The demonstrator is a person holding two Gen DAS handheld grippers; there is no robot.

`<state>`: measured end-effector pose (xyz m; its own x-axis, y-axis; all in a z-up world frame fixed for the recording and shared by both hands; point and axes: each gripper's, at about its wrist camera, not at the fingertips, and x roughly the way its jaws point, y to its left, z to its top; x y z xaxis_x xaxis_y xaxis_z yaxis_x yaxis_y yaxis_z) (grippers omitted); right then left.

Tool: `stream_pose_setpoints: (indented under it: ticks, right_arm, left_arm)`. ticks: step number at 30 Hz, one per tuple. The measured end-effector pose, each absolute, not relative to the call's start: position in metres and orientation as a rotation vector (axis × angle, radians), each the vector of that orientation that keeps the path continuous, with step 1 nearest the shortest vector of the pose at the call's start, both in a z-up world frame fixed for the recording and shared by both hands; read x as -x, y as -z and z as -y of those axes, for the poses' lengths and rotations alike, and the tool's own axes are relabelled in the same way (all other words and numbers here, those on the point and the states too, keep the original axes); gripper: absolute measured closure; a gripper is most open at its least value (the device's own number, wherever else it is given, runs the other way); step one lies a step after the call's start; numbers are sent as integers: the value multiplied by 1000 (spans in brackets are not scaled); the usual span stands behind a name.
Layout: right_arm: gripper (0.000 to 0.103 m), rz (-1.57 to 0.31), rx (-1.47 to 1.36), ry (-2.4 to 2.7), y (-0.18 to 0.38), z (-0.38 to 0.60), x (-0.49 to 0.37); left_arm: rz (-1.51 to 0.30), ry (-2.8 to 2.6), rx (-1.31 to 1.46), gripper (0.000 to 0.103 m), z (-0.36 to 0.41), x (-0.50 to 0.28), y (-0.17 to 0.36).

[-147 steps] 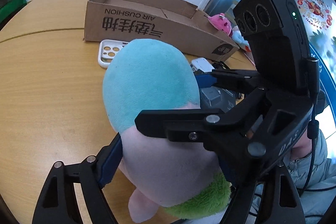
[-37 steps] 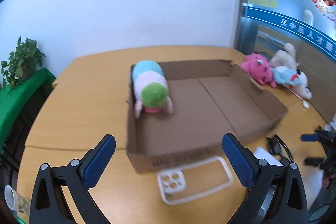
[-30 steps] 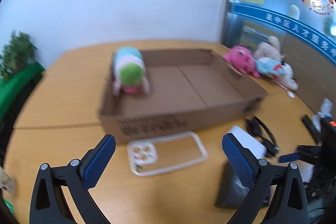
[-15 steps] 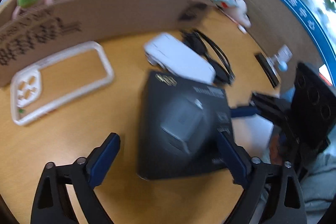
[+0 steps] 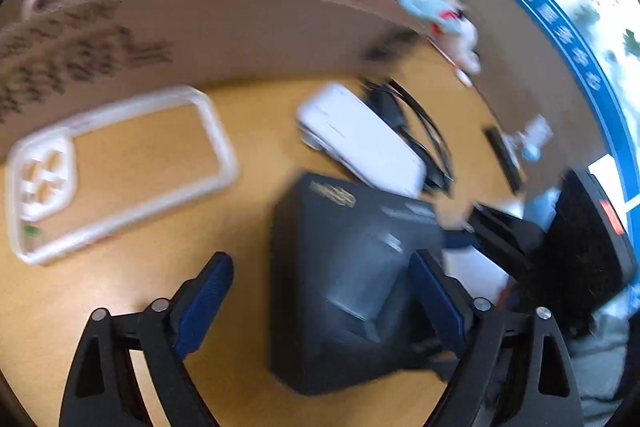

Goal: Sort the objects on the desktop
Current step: 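Grasp the black UGREEN charger box between both grippers, then lift the charger box with both grippers and carry it into the cardboard box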

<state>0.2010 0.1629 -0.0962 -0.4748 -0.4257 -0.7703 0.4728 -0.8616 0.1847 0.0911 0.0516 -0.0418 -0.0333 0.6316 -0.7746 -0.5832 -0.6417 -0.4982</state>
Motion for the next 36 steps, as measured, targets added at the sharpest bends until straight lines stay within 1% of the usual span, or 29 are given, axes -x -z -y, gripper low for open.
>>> stream_pose_setpoints:
  ticks: [3,5,11,13,17,18,20,22,25,27,29,34,36]
  right_arm:
    - [16,-70,-1199,2305,97,-169,-205]
    - [16,-71,-1204,2295,98,-173,-208]
    - [16,-121,-1219,2300,101,-167,-204]
    - [16,-134,-1222,2298,104,-162,-197]
    - [14,-178,-1218,2339,105,-153,-191]
    - [15,-180,-1217,2339,105,-153,-190]
    - [16,-174,-1190,2349,101,-154,-192]
    - [16,-169,-1155,2377,95,-154,-192]
    - [16,-230,-1075,2416,77,-146,-191]
    - [16,-243,-1030,2431,65,-143,-185]
    - [16,-254,-982,2444,51,-142,-176]
    - [16,-309,-882,2484,21,-138,-159]
    - [16,-367,-835,2499,6,-135,-149]
  left_arm:
    - [-58,-1766,1349,19,-63,-116,39]
    - [-72,-1749,1349,19,-63,-122,36]
    - [133,-1746,1420,18,-44,-94,38]
    - [134,-1739,1426,19,-47,-89,42]
    - [37,-1791,1410,22,-57,-95,39]
    - [42,-1796,1412,23,-57,-96,39]
    - [64,-1805,1418,28,-54,-98,38]
    - [91,-1824,1419,30,-47,-98,35]
    - [93,-1893,1368,31,-36,-95,13]
    - [84,-1947,1326,34,-29,-89,-6]
    - [81,-1991,1286,39,-23,-82,-24]
    - [100,-2066,1196,40,-9,-62,-64]
    - [111,-2090,1157,40,-6,-52,-78]
